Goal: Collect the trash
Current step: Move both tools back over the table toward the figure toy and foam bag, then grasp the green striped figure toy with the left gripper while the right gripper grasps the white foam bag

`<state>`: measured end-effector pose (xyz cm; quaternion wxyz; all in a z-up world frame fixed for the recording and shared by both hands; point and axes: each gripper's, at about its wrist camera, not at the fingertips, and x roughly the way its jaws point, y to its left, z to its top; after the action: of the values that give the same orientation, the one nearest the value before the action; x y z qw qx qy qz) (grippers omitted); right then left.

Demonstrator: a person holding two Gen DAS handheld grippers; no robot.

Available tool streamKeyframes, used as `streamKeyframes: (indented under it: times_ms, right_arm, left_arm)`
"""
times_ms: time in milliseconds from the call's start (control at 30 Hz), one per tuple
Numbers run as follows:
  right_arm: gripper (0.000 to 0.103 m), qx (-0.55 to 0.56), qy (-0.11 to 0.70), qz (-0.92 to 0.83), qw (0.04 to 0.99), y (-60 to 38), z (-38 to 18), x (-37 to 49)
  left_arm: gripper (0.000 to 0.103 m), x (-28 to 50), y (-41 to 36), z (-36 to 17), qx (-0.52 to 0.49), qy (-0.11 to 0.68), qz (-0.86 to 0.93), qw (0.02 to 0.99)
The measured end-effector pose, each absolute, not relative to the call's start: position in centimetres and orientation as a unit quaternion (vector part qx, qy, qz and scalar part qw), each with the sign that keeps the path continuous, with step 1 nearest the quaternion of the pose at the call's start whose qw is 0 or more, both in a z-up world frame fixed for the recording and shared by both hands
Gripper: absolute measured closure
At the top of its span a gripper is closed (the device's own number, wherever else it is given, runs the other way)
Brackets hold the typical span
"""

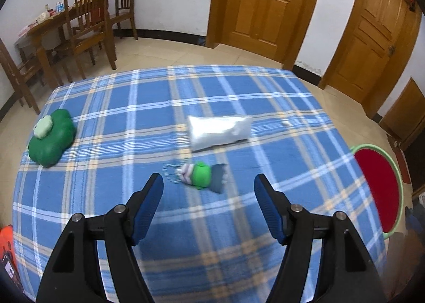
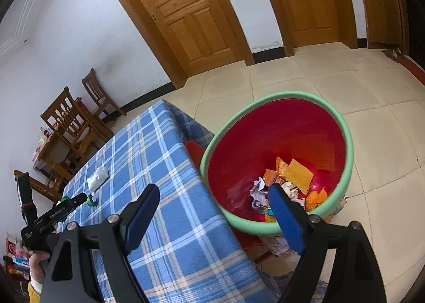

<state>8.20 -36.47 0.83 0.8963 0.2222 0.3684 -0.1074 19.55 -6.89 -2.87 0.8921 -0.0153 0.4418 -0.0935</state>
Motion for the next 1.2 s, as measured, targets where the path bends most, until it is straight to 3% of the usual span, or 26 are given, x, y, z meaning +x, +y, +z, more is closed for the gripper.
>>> streamKeyframes:
  times_ms: [367, 400, 467, 500, 1200]
  right_arm:
    - [0.017, 0.199, 0.383, -0.093, 0.897, -34.0, 0.8, 10.6]
    - [0.017, 0.198, 0.384, -0.091, 0.897, -33.9, 0.8, 10.7]
    - [0.017, 0.195, 0.385, -0.087, 0.898, -33.5, 0.8, 11.1]
    - [0.017, 0.194, 0.386, -0.086, 0.898, -33.3, 0.8, 11.2]
    - [0.017, 0.15, 0.414, -0.007, 0.898, -24.1, -0.2, 17.6]
  left_arm:
    - [0.033, 21.1, -6.6, -4.9, -0.002, 0.444, -0.107, 0.889]
    - [0.035, 21.1, -6.6, -5.0, -0.003, 0.444, -0.11, 0.889]
    - [0.05, 21.3, -6.5, -5.3, -0.01, 0.45, -0.115, 0.886]
    - [0.052, 21.4, -6.4, -5.4, -0.019, 0.454, -0.12, 0.883]
    - [0.053, 20.8, 1.9, -3.2, -0.059, 0.409, -0.006, 0.91]
